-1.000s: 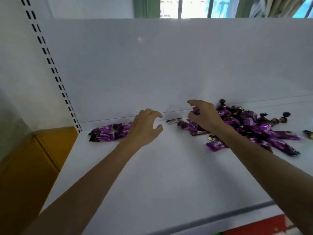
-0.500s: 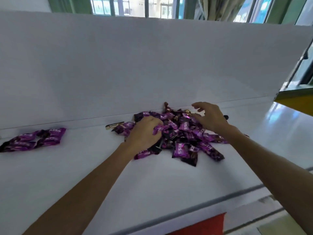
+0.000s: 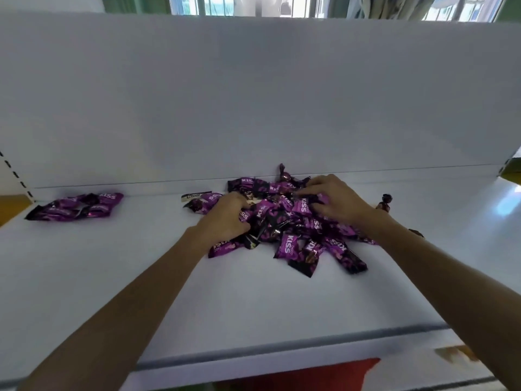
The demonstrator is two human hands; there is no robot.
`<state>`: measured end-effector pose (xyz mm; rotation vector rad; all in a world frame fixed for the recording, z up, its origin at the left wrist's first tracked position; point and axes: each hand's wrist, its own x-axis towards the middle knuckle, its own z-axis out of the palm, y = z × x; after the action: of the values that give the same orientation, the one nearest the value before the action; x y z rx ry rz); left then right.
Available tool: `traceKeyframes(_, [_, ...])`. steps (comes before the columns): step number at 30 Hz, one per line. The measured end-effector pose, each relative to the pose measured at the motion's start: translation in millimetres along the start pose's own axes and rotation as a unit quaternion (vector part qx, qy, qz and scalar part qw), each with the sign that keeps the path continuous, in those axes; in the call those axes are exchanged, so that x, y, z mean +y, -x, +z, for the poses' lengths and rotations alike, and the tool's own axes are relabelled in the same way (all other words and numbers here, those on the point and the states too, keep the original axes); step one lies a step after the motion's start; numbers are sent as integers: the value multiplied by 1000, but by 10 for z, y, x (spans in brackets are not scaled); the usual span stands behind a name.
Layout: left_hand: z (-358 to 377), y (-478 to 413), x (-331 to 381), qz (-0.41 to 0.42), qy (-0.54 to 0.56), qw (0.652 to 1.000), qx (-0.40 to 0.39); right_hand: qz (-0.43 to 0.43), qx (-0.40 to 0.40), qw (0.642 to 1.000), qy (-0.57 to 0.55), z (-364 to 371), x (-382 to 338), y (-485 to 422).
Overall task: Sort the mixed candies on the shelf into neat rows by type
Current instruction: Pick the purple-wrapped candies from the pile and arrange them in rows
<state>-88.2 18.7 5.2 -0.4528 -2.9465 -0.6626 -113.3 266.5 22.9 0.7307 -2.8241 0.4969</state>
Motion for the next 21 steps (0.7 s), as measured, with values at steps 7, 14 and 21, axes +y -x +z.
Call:
traceKeyframes(7, [-91, 129, -25, 62, -63, 987, 134, 72, 88, 993, -12, 39, -103, -109])
traceKeyframes(14, [-202, 323, -109, 63, -23, 981, 183, 119, 71, 990, -7, 148, -340, -232])
traceKeyframes(21, [-513, 718, -563, 5, 32, 988, 149, -12, 81, 992, -93, 265, -1025, -482])
